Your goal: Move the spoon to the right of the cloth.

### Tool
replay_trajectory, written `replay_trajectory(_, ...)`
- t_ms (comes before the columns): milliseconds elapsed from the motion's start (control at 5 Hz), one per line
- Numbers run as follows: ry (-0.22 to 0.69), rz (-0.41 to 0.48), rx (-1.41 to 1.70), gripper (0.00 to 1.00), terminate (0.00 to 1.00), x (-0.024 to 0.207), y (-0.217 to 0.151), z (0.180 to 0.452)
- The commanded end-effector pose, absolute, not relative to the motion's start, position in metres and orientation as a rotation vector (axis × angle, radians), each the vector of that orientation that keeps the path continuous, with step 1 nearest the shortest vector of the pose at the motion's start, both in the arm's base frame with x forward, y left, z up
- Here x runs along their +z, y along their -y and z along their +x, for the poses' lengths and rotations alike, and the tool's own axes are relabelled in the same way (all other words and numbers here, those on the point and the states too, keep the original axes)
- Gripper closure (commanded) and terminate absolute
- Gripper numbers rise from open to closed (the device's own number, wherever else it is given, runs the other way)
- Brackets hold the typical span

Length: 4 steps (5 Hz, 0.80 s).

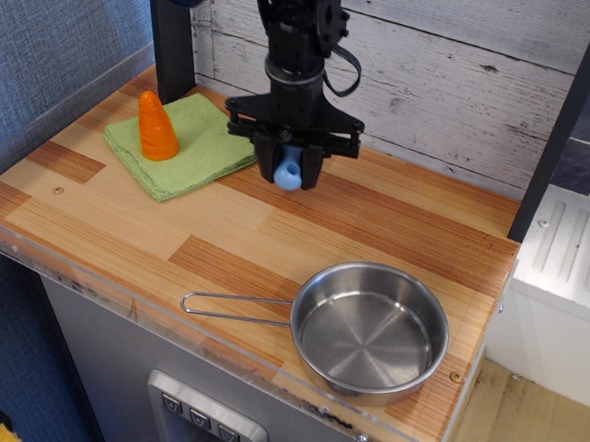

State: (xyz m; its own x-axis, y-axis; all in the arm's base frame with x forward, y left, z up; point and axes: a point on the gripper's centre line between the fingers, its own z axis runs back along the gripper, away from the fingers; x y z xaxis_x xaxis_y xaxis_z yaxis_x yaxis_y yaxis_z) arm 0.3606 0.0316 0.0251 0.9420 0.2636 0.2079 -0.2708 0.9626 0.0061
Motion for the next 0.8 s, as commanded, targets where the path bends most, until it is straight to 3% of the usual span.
replay_trajectory(0,0.214,-0.005,0.241,1.0,0.0,0.0169,-0.0272,0.3719)
replay_trajectory(200,0.198,-0.005,0.267,0.0,0.0,0.0159,-0.0296,0.3692)
replay_trajectory(600,0.203,-0.002,0.28,0.0,0.0,0.0204,-0.0349,0.3658)
